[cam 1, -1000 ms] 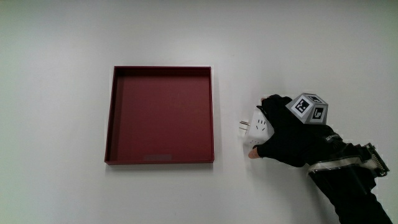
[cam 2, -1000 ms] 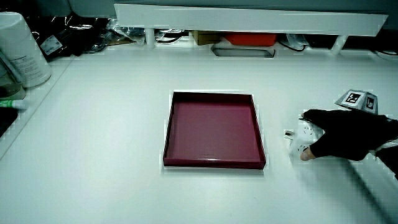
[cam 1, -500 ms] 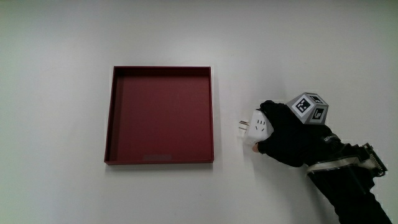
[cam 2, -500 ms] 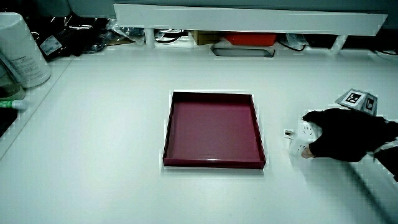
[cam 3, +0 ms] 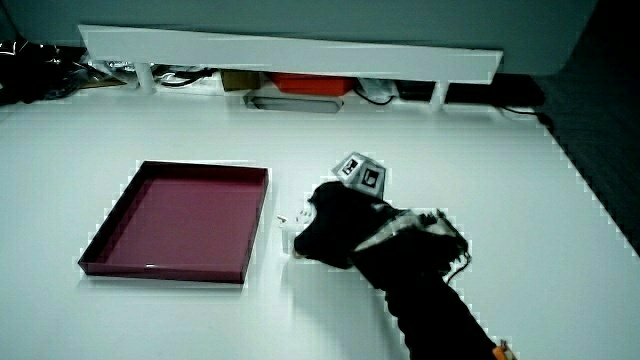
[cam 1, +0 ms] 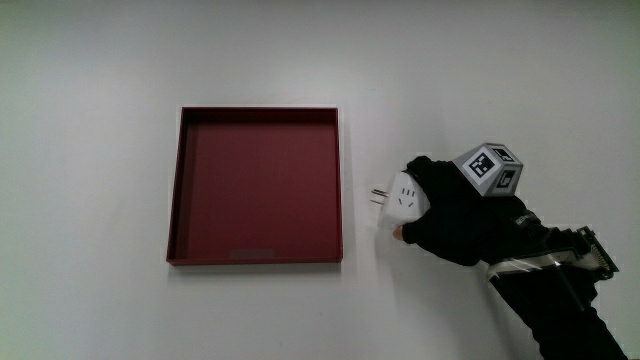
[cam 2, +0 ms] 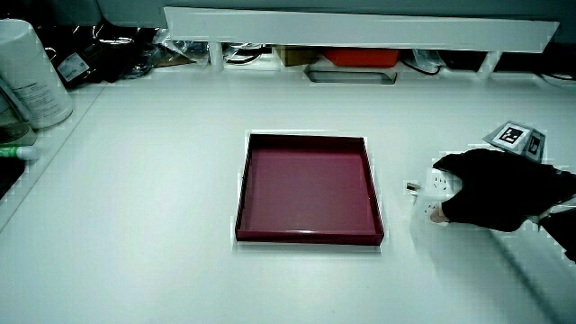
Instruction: Pick socket
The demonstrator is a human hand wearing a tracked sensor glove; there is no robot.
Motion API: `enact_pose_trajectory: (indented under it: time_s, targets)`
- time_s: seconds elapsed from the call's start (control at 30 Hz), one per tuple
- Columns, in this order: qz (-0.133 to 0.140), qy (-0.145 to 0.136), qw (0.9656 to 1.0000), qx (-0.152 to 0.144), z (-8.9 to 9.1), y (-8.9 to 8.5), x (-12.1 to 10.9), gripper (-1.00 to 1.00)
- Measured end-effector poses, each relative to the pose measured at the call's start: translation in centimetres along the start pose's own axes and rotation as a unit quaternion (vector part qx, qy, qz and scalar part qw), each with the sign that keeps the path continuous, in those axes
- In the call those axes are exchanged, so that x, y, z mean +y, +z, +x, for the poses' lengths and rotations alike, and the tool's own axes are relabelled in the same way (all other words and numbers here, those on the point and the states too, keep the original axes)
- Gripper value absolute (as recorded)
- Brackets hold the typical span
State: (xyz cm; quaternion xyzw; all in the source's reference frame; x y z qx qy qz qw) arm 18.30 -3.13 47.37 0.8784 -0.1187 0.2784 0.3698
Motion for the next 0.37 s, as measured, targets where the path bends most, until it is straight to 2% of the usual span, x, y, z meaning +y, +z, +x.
enact_pose_trajectory:
  time_s: [0.03, 0.1, 0.17, 0.23, 0.27, 0.3, 0.33, 0.37]
  targets:
    - [0.001, 0.011, 0.9999, 0.003, -0.6, 0.2, 0.0, 1.00]
    - [-0.038, 0.007, 0.9975, 0.058, -1.6, 0.2, 0.2, 1.00]
    - [-0.041, 0.023, 0.9971, 0.060, -2.8, 0.3, 0.4, 1.00]
    - [-0.037, 0.036, 0.9971, 0.056, -3.8, 0.4, 0.6, 1.00]
    - [-0.033, 0.053, 0.9964, 0.056, -4.3, 0.3, 0.8, 1.00]
    - [0.010, 0.068, 0.9976, 0.004, -5.1, 0.6, 0.6, 1.00]
    - [-0.037, 0.060, 0.9956, 0.062, -5.4, 0.3, 0.9, 1.00]
    - [-0.038, 0.068, 0.9949, 0.064, -5.7, 0.2, 1.1, 1.00]
